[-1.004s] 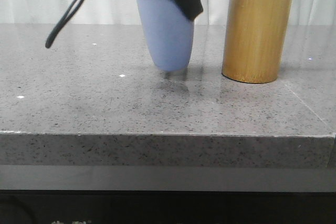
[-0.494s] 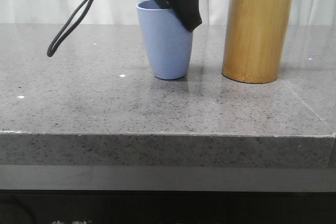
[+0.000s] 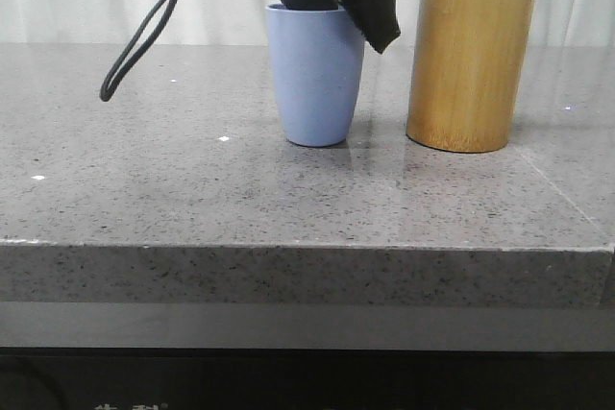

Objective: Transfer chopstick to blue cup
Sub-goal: 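Slide the blue cup with the left gripper beside the bamboo cup, then open the left gripper and lift it away from the blue cup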

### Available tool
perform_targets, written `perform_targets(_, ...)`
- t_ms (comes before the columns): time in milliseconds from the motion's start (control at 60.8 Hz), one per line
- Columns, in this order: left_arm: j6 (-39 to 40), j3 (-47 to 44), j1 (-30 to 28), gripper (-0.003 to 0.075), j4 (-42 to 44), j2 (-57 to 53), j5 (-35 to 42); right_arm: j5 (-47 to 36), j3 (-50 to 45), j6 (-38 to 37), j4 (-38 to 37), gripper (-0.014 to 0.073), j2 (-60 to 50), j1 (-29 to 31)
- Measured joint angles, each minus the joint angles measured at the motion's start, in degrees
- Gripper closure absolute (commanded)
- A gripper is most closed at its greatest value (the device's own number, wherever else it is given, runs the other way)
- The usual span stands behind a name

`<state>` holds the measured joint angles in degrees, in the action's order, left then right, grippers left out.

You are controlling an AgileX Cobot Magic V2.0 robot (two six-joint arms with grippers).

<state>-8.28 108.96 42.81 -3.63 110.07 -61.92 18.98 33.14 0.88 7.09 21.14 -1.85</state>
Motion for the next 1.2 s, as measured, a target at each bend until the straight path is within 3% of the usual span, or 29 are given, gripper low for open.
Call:
perform_targets(411,0.0,0.0,0.0,0.0316,0.0,-7.4,-2.3,0.0,0.0,0.0,0.0,-0.0001,0.0,0.0)
perform_targets(625,0.0,0.1,0.0,0.0516,0.1,-8.1,-3.9,0.0,0.0,0.0,0.0,-0.0001,0.0,0.0)
perform_targets(773,0.0,0.1,0.0,0.0736,0.6,-8.1,-5.5,0.0,0.0,0.0,0.0,-0.0001,0.0,0.0)
perform_targets(1201,1.8,0.1,-2.8,0.0739,6.0,-12.7,-10.0,0.0,0.0,0.0,0.0,-0.0001,0.0,0.0)
